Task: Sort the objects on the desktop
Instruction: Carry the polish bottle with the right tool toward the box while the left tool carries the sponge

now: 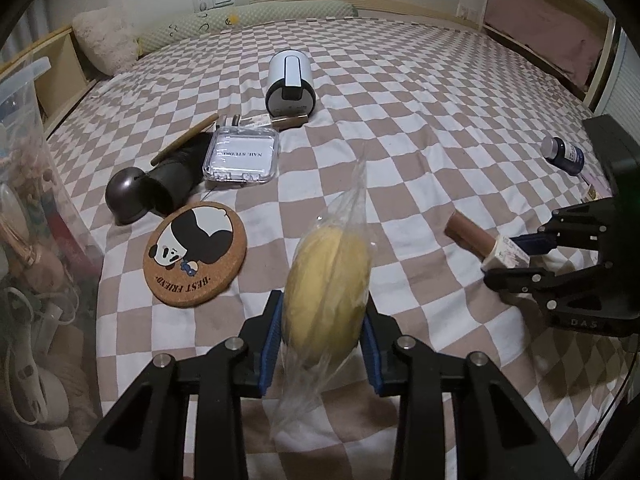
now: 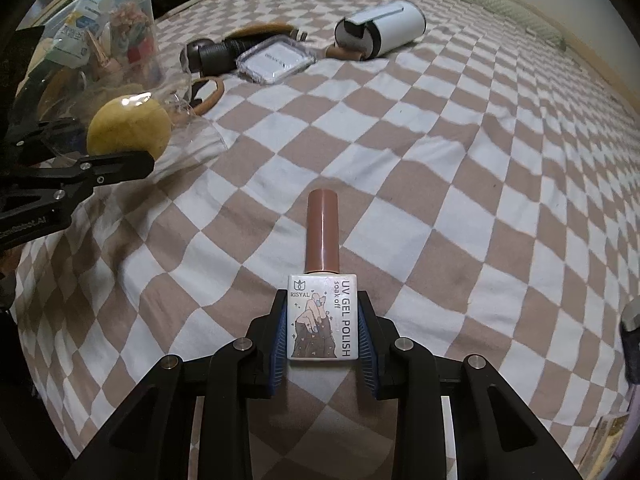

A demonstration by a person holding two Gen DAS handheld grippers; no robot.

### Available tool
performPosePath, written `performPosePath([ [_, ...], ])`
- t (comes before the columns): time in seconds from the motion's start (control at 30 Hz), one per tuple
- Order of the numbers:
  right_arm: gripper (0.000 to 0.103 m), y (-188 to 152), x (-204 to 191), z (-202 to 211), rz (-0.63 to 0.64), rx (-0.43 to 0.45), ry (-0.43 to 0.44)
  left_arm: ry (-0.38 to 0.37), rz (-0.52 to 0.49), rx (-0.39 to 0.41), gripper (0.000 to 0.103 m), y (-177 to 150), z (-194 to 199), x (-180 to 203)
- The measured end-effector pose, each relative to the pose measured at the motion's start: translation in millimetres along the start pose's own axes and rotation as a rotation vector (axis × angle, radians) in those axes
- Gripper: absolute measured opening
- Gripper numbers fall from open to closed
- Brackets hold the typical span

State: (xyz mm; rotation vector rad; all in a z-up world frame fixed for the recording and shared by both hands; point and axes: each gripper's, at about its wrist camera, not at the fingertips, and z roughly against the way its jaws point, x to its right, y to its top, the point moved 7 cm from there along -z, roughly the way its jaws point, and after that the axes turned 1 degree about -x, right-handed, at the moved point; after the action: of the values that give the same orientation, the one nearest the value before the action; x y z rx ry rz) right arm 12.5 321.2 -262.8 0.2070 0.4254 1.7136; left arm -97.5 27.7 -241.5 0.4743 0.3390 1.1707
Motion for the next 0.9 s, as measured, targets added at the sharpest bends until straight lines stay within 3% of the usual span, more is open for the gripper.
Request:
performPosePath([
  [0.2,0.032,22.5,-3.0,26.3,-0.015,0.064,0.016,0.002,0.001,0.041,0.034,9.7,19.1,4.0],
  [0.53,0.032,66.7,-15.5,88.5,-0.036,0.179,0.018,0.033,0.028,0.167,0.034,40.1,90.7,-0.5],
  [0.9,0.032,118.5,-60.8,140.4,-0.024,0.289,0.053,0.144,0.12,0.292,0.034,63.3,177.7,-50.0],
])
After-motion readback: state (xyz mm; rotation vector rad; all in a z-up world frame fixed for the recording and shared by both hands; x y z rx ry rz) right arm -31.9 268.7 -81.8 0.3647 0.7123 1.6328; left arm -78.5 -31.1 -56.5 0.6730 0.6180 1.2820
